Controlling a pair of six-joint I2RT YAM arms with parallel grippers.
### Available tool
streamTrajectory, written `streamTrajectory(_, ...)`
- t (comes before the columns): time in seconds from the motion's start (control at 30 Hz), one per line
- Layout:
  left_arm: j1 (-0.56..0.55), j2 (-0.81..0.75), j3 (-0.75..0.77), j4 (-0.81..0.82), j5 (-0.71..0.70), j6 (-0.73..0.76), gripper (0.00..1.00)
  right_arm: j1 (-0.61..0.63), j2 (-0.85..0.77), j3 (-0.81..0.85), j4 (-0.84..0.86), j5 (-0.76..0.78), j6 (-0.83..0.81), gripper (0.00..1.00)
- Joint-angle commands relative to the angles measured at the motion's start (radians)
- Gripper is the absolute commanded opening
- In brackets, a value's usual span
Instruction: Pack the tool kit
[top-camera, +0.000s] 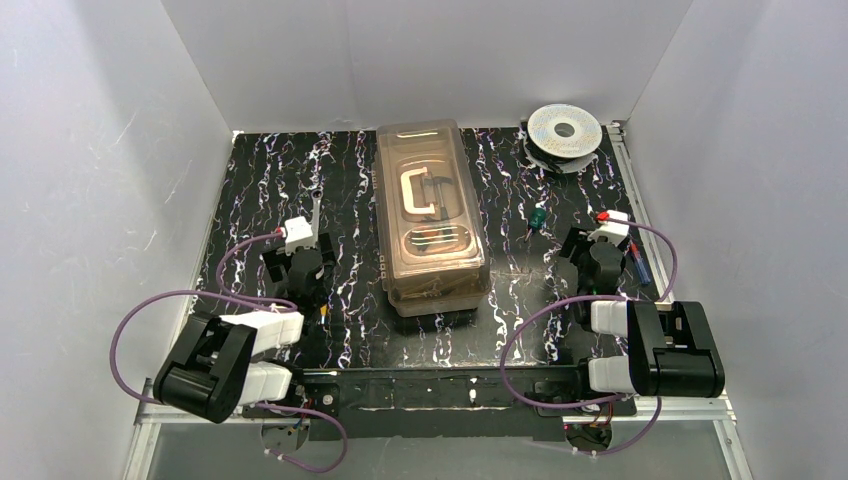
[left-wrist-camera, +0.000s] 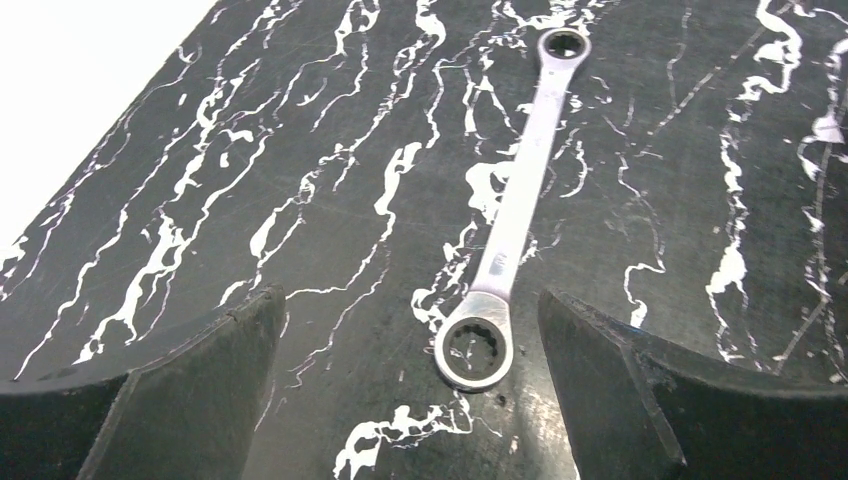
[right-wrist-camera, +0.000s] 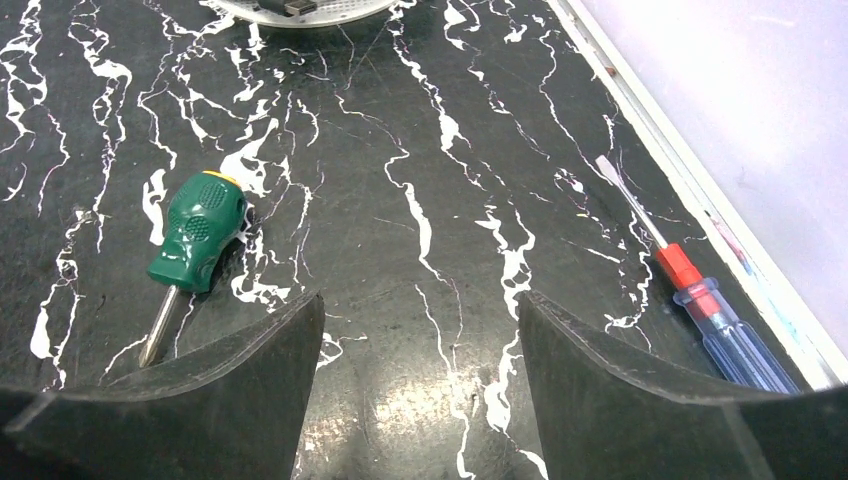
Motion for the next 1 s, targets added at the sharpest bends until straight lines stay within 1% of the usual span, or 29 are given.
streamTrajectory(0.0, 0.006, -0.006, 0.033, -0.032, -0.121, -0.055, 0.98, -0.017, -0.016, 0.042, -0.004, -0.024, 0.048, 0.82)
streamTrajectory(0.07, 0.006, -0.004, 0.029, -0.016, -0.071, -0.034, 0.98, -0.018, -0.004, 0.034, 0.042, -0.029, 0.040, 0.84)
streamTrajectory(0.1, 0.007, 0.001, 0.032, -0.014, -0.033, -0.013, 0.96, -0.019, -0.006, 0.034, 0.037, -0.027, 0.040, 0.84)
streamTrajectory(0.13, 0.014, 0.008, 0.043, -0.023, 0.041, 0.019, 0.89, -0.019, -0.011, 0.036, 0.024, -0.026, 0.040, 0.85)
streamTrajectory(0.17, 0.021, 0.023, 0.060, -0.038, 0.113, 0.066, 0.75, -0.019, -0.015, 0.038, 0.011, -0.025, 0.042, 0.85)
streamTrajectory(0.2, 0.026, 0.048, 0.078, -0.040, 0.136, 0.100, 0.70, -0.019, -0.016, 0.037, 0.006, -0.026, 0.043, 0.86)
streamTrajectory(0.23, 0.027, 0.076, 0.097, -0.038, 0.123, 0.120, 0.71, -0.019, -0.016, 0.038, 0.008, -0.024, 0.043, 0.86)
streamTrajectory(0.27, 0.027, 0.103, 0.123, -0.051, 0.089, 0.122, 0.75, -0.018, -0.015, 0.037, 0.010, -0.026, 0.043, 0.86)
streamTrajectory(0.3, 0.027, 0.127, 0.154, -0.080, 0.028, 0.114, 0.77, -0.019, -0.015, 0.037, 0.010, -0.028, 0.042, 0.87)
streamTrajectory(0.33, 0.028, 0.148, 0.176, -0.101, 0.002, 0.110, 0.78, -0.018, -0.015, 0.038, 0.011, -0.029, 0.042, 0.87)
streamTrajectory(0.37, 0.032, 0.156, 0.188, -0.113, 0.026, 0.118, 0.78, -0.019, -0.015, 0.038, 0.012, -0.036, 0.037, 0.87)
streamTrajectory(0.4, 0.033, 0.151, 0.183, -0.104, 0.079, 0.138, 0.78, -0.018, -0.016, 0.036, 0.013, -0.076, 0.018, 0.87)
streamTrajectory(0.43, 0.037, 0.144, 0.166, -0.065, 0.130, 0.164, 0.78, -0.019, -0.018, 0.035, 0.013, -0.138, -0.008, 0.87)
streamTrajectory(0.47, 0.041, 0.138, 0.140, -0.014, 0.141, 0.176, 0.79, -0.018, -0.019, 0.034, 0.014, -0.175, -0.020, 0.87)
streamTrajectory(0.5, 0.060, 0.141, 0.104, 0.082, 0.170, 0.176, 0.80, -0.019, -0.019, 0.033, 0.014, -0.179, -0.020, 0.88)
streamTrajectory(0.57, 0.130, 0.185, -0.027, 0.340, 0.298, 0.162, 0.84, -0.019, -0.018, 0.034, 0.014, -0.181, -0.020, 0.88)
streamTrajectory(0.6, 0.143, 0.186, -0.054, 0.369, 0.320, 0.141, 0.87, -0.019, -0.018, 0.034, 0.014, -0.183, -0.020, 0.88)
streamTrajectory(0.63, 0.156, 0.179, -0.063, 0.365, 0.357, 0.126, 0.88, -0.019, -0.019, 0.033, 0.014, -0.182, -0.020, 0.89)
streamTrajectory(0.7, 0.175, 0.240, -0.052, 0.405, 0.477, 0.158, 0.85, -0.019, -0.018, 0.033, 0.014, -0.183, -0.020, 0.89)
streamTrajectory(0.73, 0.181, 0.254, -0.053, 0.430, 0.501, 0.169, 0.86, -0.019, -0.018, 0.034, 0.014, -0.181, -0.020, 0.89)
streamTrajectory(0.8, 0.203, 0.199, -0.016, 0.270, 0.554, 0.145, 0.86, -0.019, -0.019, 0.033, 0.014, -0.183, -0.020, 0.89)
streamTrajectory(0.83, 0.221, 0.208, 0.009, 0.237, 0.583, 0.135, 0.93, -0.018, -0.018, 0.034, 0.014, -0.182, -0.020, 0.89)
streamTrajectory(0.87, 0.228, 0.228, 0.021, 0.247, 0.564, 0.131, 0.98, -0.019, -0.018, 0.034, 0.014, -0.182, -0.020, 0.90)
streamTrajectory(0.93, 0.230, 0.205, 0.029, 0.196, 0.520, 0.101, 0.98, -0.019, -0.018, 0.035, 0.013, -0.184, -0.021, 0.90)
streamTrajectory(0.97, 0.230, 0.212, 0.033, 0.197, 0.495, 0.092, 0.98, -0.019, -0.018, 0.035, 0.012, -0.183, -0.019, 0.90)
